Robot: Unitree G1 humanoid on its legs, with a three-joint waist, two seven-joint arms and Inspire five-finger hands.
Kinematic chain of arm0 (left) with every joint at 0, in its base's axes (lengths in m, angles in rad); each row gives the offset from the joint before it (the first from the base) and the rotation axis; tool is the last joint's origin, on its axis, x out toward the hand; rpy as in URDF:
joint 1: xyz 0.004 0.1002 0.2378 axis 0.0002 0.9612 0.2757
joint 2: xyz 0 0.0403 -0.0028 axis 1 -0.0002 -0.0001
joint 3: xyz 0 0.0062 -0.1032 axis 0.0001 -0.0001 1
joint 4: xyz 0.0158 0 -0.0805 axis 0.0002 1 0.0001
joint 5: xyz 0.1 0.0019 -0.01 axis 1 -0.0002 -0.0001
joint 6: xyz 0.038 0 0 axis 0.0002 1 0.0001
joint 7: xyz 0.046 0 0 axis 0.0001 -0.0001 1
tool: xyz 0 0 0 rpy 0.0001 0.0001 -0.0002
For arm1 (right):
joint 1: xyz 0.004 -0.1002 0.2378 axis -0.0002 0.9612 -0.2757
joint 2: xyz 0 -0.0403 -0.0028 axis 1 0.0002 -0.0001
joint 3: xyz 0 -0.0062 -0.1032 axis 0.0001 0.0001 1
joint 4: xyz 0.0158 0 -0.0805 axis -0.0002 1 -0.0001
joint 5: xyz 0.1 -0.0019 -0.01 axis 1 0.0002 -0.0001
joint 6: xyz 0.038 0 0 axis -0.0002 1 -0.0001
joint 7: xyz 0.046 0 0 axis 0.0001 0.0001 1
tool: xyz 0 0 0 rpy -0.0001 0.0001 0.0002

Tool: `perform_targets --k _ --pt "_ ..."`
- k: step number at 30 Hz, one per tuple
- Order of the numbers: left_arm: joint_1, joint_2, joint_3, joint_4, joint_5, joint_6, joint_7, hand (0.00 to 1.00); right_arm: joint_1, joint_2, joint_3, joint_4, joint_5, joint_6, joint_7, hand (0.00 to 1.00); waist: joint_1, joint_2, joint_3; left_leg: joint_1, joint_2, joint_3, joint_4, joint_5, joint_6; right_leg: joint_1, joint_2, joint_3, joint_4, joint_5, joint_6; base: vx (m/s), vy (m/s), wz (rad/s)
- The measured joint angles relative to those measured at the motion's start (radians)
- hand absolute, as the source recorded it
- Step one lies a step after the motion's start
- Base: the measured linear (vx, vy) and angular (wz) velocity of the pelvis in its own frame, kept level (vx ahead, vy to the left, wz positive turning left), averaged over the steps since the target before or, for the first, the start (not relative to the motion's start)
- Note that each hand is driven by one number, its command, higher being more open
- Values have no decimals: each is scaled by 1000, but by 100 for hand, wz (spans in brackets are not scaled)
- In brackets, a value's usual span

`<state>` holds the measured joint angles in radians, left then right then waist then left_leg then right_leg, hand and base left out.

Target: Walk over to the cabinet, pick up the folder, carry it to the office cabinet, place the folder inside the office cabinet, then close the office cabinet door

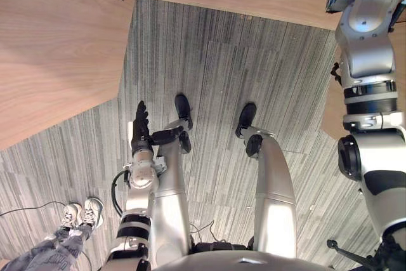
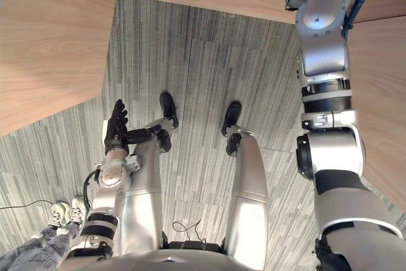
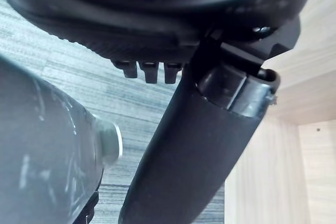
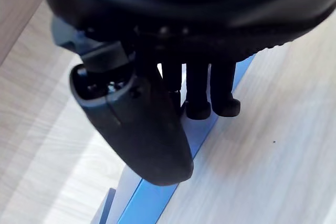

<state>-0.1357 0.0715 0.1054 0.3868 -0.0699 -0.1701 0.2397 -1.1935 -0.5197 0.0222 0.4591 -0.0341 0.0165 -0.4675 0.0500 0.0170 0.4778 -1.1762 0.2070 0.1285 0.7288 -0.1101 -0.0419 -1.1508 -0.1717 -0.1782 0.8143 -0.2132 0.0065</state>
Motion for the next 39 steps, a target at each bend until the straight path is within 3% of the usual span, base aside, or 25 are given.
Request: perform_targets --k 13,20,26,31,36,39 --pt "1 -1 -2 -12 -39 -3 4 100 -115 -32 79 174 84 -17 3 0 -3 9 6 -18 -4 -7 4 17 5 -20 -6 -3 19 3 1 -17 0 2" --pt "1 -1 -1 -15 -40 -1 4 100 -109 -32 74 158 118 -15 0 0 -2 9 7 -23 -2 -12 26 20 3 -22 -6 -4 41 3 0 -29 -5 1" --pt "1 -1 -2 -34 -39 14 0 100 135 -21 -6 -239 114 -13 -20 0 1 8 8 -22 6 -20 86 0 8 -15 -8 0 92 -14 -7 -14 7 -1" --pt "20 -15 -17 -28 -25 56 -11 100 384 90 -83 -528 73 -35 -66 0 -7 6 7 58 11 -18 103 -28 4 64 -7 2 108 -36 -4 -54 17 -3" --pt "77 -31 -46 -26 4 76 -34 100 627 177 6 -692 73 -91 -23 0 -10 -7 -3 221 25 16 49 -36 -1 216 7 8 38 -30 5 23 -5 -16" --pt "106 -45 -55 1 5 88 -45 100 762 236 118 -701 70 -111 56 0 -12 -22 -46 309 29 28 10 -42 -3 307 18 5 -18 -23 4 112 13 -8"
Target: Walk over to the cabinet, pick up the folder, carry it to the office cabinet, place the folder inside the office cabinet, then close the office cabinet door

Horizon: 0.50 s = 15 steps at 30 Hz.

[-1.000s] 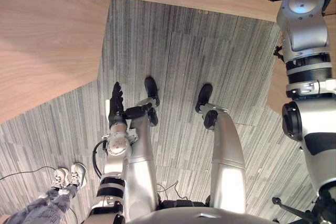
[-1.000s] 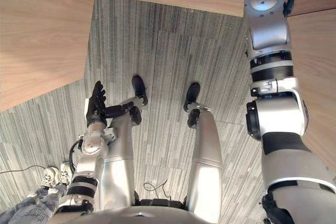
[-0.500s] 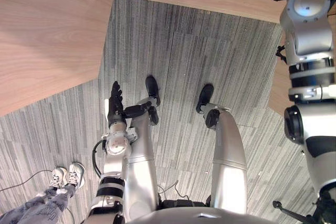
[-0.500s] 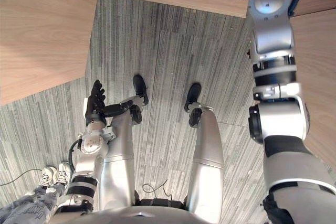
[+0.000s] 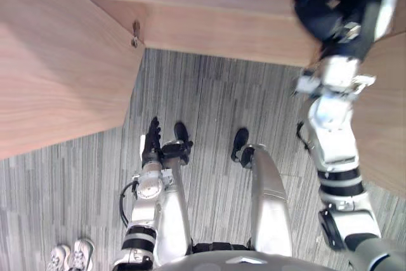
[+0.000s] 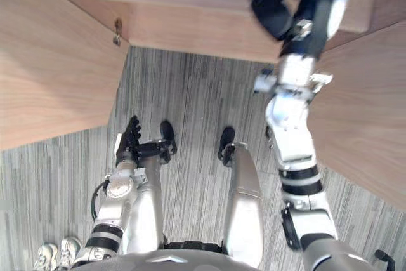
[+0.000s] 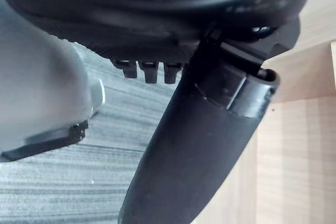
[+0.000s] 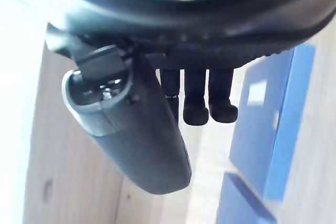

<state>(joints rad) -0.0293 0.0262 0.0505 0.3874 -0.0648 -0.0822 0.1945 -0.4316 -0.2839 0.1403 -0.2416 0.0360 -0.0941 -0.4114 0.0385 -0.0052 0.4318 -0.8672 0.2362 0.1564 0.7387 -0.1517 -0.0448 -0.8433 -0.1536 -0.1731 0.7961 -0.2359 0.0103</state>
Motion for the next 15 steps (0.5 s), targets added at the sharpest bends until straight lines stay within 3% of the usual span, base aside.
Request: perform_targets --k 2,4,8,12,13,15 --pt "13 -5 1 18 14 3 -3 100 92 55 52 2 -25 -1 50 0 2 -6 -10 70 -1 2 -28 -5 -2 78 4 -9 -41 2 3 153 41 1" --pt "14 -14 32 133 43 -3 -5 100 210 110 132 48 -43 -1 107 0 2 -16 -55 162 -6 16 -72 -16 -3 171 7 -11 -98 4 9 137 62 -3" --pt "17 -20 74 280 97 11 8 100 360 182 186 152 -80 -7 176 0 -1 -41 -106 311 -19 39 -159 -16 -6 312 10 -4 -189 14 25 138 70 -6" --pt "12 17 49 435 131 28 10 100 433 224 166 424 -122 -7 222 0 -22 -50 -181 438 -46 64 -294 22 -13 432 16 0 -333 60 41 129 48 -5" --pt "7 18 49 456 139 29 9 100 434 230 153 472 -123 -5 227 100 -24 -49 -185 458 -52 67 -321 33 -13 452 17 -1 -360 72 44 135 48 -4" --pt "5 17 49 507 157 31 9 100 446 239 104 631 -154 3 231 100 -40 -42 -194 527 -68 81 -412 68 -12 523 24 -1 -461 118 51 117 45 -5"
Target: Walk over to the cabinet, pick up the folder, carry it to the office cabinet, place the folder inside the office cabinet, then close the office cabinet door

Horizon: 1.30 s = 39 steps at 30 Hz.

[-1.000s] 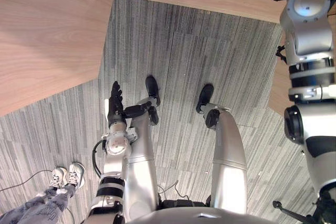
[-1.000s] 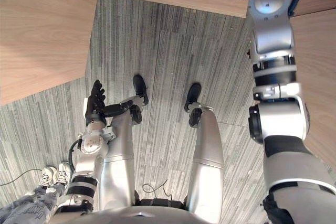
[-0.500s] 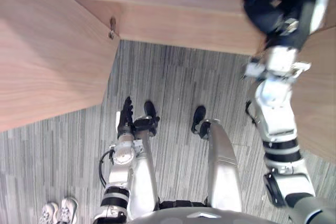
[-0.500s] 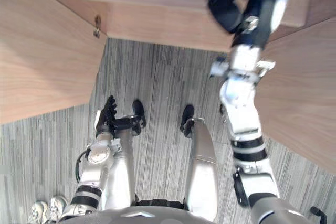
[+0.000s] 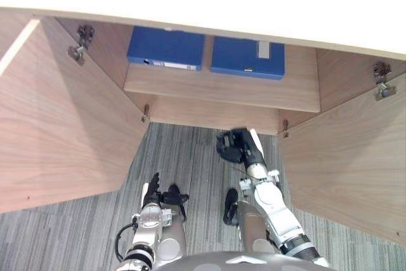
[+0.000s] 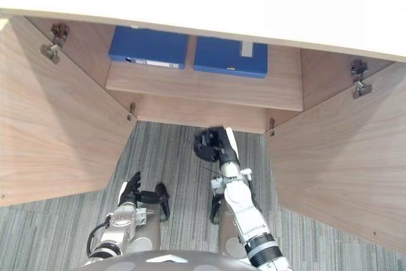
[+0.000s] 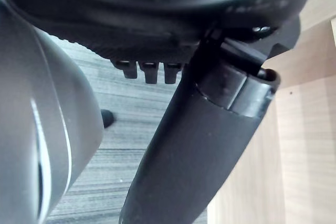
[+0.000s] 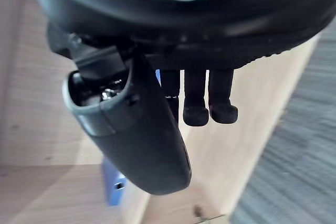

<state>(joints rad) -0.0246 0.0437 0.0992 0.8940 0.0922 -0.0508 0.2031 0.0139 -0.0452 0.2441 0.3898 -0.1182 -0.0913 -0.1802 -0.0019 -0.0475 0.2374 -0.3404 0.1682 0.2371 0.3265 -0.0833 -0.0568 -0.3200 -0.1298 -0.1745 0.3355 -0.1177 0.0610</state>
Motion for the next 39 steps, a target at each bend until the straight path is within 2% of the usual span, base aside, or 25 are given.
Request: perform_targets --k 4,7,10,15,22,33,36,39 --pt "4 12 1 48 25 22 0 100 32 0 -67 160 -42 14 3 100 -7 2 -10 109 -18 24 -112 39 -6 109 14 8 -133 58 6 74 50 -12" --pt "30 12 1 61 33 33 0 100 52 3 -116 285 -43 32 1 100 -10 8 -52 198 -35 36 -234 92 -9 176 24 10 -216 97 6 41 12 -6" --pt "55 11 4 88 37 39 -2 100 67 11 -144 374 -59 42 2 100 -11 12 -88 267 -41 49 -314 127 -13 222 32 16 -260 114 2 -3 0 -10" --pt "64 11 5 118 36 42 -7 100 79 19 -207 475 -44 55 2 100 -12 16 -116 340 -55 57 -413 169 -11 255 42 30 -299 135 5 -75 -3 -7" --pt "75 21 7 142 36 42 -15 100 74 39 -308 544 9 75 -12 100 -15 4 -140 378 -73 72 -415 161 -10 298 31 52 -334 156 16 -51 30 -8" --pt "77 19 8 169 35 42 -28 100 63 39 -384 585 54 84 -23 100 -19 17 -154 452 -88 142 -415 127 -10 341 26 129 -359 173 26 4 16 -20" --pt "76 20 7 170 35 48 -30 100 77 42 -418 553 81 86 -26 100 -26 17 -154 473 -89 179 -414 113 -12 341 29 167 -359 175 27 8 10 -37" --pt "76 21 9 171 36 62 -34 100 145 46 -456 417 96 86 -32 100 -44 16 -154 498 -90 230 -414 93 -18 334 37 221 -359 178 30 19 19 -54"
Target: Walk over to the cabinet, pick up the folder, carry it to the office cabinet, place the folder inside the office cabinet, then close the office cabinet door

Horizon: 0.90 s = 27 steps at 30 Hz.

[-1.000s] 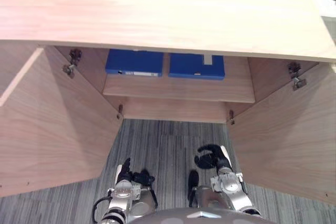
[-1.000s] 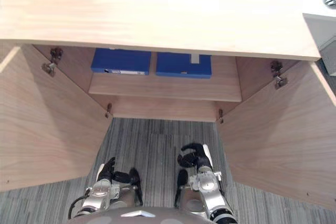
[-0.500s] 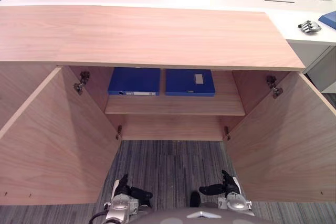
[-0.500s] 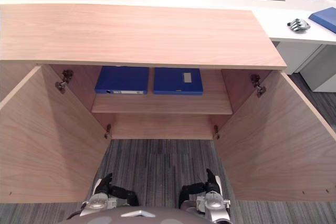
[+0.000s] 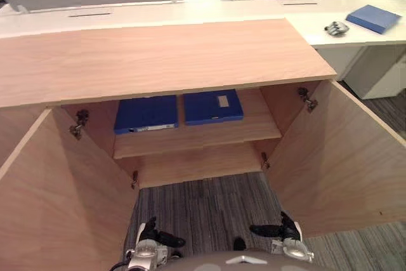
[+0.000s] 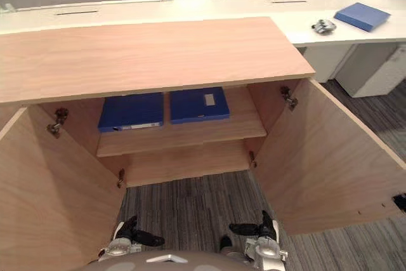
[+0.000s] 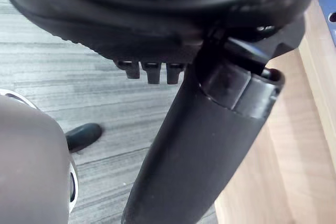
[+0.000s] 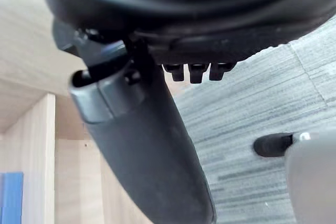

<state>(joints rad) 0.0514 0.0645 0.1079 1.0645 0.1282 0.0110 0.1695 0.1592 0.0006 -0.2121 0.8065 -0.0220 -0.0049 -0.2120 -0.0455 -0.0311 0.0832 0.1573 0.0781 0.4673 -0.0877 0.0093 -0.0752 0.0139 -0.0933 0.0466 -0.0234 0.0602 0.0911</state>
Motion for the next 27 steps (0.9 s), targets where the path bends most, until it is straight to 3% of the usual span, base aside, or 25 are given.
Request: perform_targets --k 5,9,14,16,22,27 --pt "4 6 -2 20 5 1 -3 100 84 8 -102 -212 52 -17 -52 100 -42 -6 -5 14 4 86 43 -59 -9 -31 17 109 1 8 5 33 2 -69" --pt "17 2 12 21 36 3 -3 100 127 38 -182 -320 131 -34 -94 100 -77 -7 -5 17 13 142 84 -93 5 -55 32 182 3 13 6 56 -10 -59" --pt "5 -30 43 13 60 17 -6 100 180 63 -191 -481 222 -45 -107 100 -87 2 -5 37 29 249 103 -121 -6 -100 70 259 39 16 1 17 -17 -63" --pt "-36 -46 -10 11 70 40 -9 100 177 62 -193 -599 220 -51 -106 100 -107 11 -5 38 28 282 107 -126 -9 -117 77 291 48 17 4 -13 -23 -53" --pt "-87 -115 -57 -28 57 1 -21 100 48 48 -247 -627 221 -62 -139 100 -134 14 -7 40 25 320 109 -126 -9 -139 89 333 52 30 7 -23 -30 -22" --pt "-65 -115 -67 -12 45 -2 -30 100 -16 -2 -248 -627 224 -62 -135 100 -148 23 -3 33 21 321 110 -126 -9 -142 87 340 38 40 11 -11 -29 -5"
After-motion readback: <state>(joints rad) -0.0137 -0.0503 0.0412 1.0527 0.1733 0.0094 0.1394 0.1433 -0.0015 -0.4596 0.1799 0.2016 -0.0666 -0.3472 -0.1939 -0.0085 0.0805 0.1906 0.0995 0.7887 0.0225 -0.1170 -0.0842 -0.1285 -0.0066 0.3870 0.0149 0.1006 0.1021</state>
